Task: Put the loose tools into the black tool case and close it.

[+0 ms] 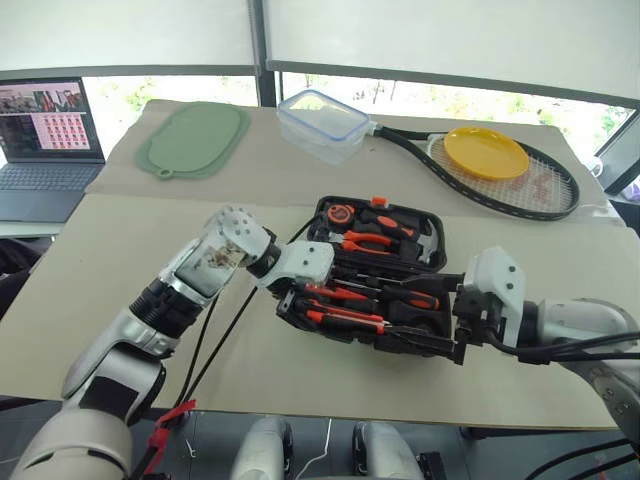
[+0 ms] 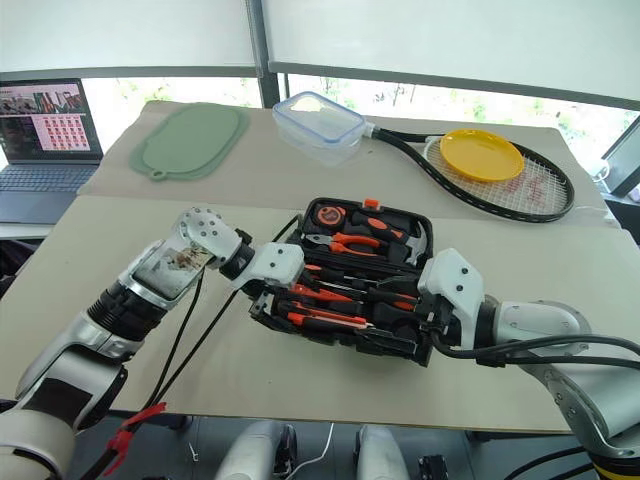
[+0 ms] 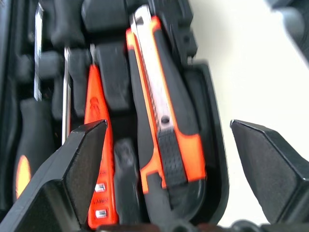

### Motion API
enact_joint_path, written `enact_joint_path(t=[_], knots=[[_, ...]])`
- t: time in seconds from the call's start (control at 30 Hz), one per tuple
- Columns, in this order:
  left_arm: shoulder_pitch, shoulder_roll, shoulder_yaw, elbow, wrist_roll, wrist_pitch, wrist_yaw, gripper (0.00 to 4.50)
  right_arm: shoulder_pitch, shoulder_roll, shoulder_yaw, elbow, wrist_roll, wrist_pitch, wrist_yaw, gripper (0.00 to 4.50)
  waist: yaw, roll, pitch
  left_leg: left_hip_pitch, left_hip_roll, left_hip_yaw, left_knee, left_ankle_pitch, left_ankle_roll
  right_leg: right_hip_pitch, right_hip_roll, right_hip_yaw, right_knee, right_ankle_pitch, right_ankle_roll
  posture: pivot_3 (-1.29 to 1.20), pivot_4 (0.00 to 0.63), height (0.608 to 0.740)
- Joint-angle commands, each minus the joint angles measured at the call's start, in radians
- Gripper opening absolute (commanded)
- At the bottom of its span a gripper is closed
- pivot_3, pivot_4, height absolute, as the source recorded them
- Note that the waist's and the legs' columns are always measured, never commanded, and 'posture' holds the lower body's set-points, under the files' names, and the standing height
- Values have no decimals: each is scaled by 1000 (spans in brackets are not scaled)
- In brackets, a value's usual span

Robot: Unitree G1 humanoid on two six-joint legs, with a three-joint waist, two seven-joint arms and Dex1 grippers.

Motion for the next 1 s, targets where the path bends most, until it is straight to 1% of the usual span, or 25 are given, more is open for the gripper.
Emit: enact_joint_path(t=[0.03,0.13,0.27,0.37,0.47,0.7,0.83,0.93,1.0], knots=[[-12,-14,19,1,17,-55,23,3723,-3,1,-19,-11,-3,-16,4,4500,0,0,0,0,0,0,0,0,0,0,0,0,0,0,0,0,150,738],[-6,-4,13,34,53,-113,36,2606,4,-4,-25,-16,-3,-16,8,4500,-2,0,0,0,0,0,0,0,0,0,0,0,0,0,0,0,150,738],[-6,8,32,42,47,-123,23,1152,15,-9,-31,-21,-4,-17,12,4500,-2,0,0,0,0,0,0,0,0,0,0,0,0,0,0,0,150,738],[5,55,66,21,23,-159,-7,45,31,-9,-38,-25,-4,-17,8,4500,-2,0,0,0,0,0,0,0,0,0,0,0,0,0,0,0,150,738],[39,101,69,-44,4,-141,-51,13,39,-6,-39,-28,-1,-16,5,4500,-7,0,0,0,0,0,0,0,0,0,0,0,0,0,0,0,150,738],[57,115,61,-42,56,-160,-33,13,53,-9,-47,-31,3,-14,7,4500,-2,0,0,0,0,0,0,0,0,0,0,0,0,0,0,0,150,738],[77,97,39,-16,102,-227,-7,13,48,-7,-40,-26,1,-13,5,4500,-4,0,0,0,0,0,0,0,0,0,0,0,0,0,0,0,150,738],[80,61,13,39,159,-277,40,13,40,0,-36,-29,10,-6,-3,4500,-1,0,0,0,0,0,0,0,0,1,0,0,0,0,0,0,150,738],[86,51,7,51,164,-281,37,13,38,0,-38,-31,14,-3,-6,4500,1,0,0,0,0,0,0,0,0,1,0,0,0,0,0,0,150,738]])
